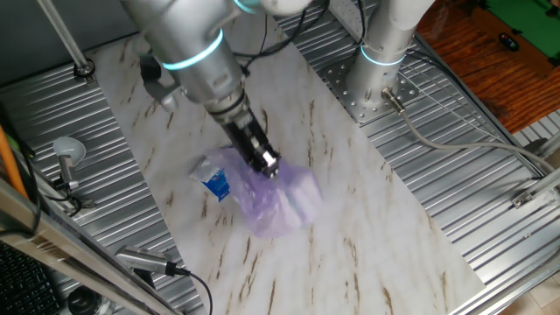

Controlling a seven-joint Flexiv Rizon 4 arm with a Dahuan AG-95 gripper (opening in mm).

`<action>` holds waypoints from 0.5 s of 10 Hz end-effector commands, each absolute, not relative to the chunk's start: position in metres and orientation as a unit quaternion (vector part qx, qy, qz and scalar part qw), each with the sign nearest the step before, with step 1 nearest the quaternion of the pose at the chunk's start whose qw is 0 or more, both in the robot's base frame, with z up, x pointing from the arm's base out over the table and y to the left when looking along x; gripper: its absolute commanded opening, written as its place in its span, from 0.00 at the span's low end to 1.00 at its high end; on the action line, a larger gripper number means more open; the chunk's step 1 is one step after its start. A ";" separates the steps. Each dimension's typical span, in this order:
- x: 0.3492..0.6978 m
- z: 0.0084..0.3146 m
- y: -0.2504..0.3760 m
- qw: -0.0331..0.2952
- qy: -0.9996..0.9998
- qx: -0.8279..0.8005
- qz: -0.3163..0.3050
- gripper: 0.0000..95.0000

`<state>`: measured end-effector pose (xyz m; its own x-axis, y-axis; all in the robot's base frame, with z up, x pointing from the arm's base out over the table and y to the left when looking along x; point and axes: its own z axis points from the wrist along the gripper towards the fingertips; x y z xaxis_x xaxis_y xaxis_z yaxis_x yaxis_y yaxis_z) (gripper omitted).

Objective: Pick up a bag of things

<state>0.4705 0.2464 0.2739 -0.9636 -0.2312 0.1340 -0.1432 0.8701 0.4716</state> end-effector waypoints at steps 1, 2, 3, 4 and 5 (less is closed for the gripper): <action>0.460 0.286 0.238 0.097 -0.962 0.101 -0.234 0.00; 0.455 0.292 0.234 0.097 -0.962 0.105 -0.233 0.00; 0.452 0.296 0.232 0.100 -0.962 0.106 -0.230 0.00; 0.450 0.301 0.231 0.100 -0.964 0.108 -0.223 0.00; 0.450 0.302 0.231 0.100 -0.964 0.109 -0.222 0.00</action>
<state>0.4483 0.2309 0.3027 -0.9564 -0.2546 0.1428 -0.1671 0.8786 0.4474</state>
